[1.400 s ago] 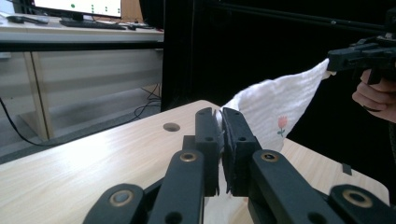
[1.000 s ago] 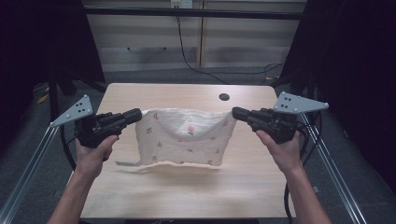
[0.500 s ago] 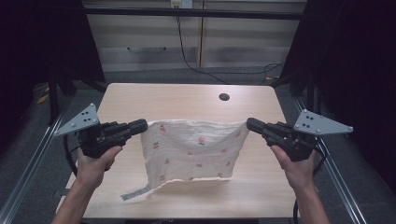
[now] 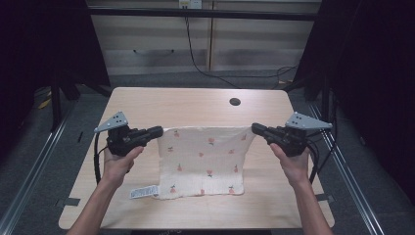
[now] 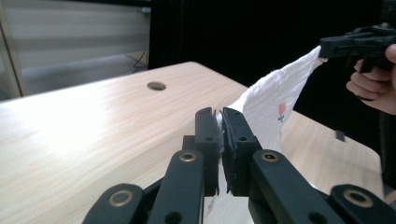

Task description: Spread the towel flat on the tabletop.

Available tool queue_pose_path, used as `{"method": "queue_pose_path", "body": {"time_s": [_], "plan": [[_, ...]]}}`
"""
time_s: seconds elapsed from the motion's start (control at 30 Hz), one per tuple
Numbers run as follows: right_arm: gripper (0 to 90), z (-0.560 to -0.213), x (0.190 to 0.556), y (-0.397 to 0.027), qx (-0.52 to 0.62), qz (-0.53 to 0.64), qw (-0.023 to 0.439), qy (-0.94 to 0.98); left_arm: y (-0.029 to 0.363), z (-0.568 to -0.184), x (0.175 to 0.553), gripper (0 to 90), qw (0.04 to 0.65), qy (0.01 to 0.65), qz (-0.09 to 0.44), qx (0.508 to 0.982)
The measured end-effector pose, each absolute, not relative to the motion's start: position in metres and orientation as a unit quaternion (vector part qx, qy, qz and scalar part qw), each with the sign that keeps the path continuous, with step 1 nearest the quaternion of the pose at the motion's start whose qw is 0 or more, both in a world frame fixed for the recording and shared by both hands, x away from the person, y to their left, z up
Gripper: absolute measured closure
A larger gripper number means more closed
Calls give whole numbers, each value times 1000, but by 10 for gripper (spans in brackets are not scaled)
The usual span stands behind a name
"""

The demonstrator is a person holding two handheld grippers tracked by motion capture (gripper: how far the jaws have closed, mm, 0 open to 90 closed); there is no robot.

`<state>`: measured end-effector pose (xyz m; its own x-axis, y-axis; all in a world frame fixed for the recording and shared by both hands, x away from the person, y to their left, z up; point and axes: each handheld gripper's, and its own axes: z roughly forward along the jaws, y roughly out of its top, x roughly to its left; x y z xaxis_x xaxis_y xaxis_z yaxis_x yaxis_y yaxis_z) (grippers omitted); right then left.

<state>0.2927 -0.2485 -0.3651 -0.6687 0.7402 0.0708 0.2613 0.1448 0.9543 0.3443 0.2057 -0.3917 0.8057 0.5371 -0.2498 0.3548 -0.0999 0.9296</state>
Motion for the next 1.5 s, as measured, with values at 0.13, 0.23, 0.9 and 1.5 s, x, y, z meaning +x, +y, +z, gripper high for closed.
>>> {"method": "queue_pose_path", "body": {"time_s": [0.13,0.23,0.9,1.5], "plan": [[896,-378,308,-242,354,525,216,743,202,-409,358,857,573,321,73,750],[896,-388,322,-241,366,513,209,748,203,-418,368,855,567,334,74,749],[835,-437,379,-231,414,482,166,754,218,-441,401,703,537,391,75,744],[518,-431,339,-227,386,440,138,799,229,-435,361,594,515,351,63,779]]}}
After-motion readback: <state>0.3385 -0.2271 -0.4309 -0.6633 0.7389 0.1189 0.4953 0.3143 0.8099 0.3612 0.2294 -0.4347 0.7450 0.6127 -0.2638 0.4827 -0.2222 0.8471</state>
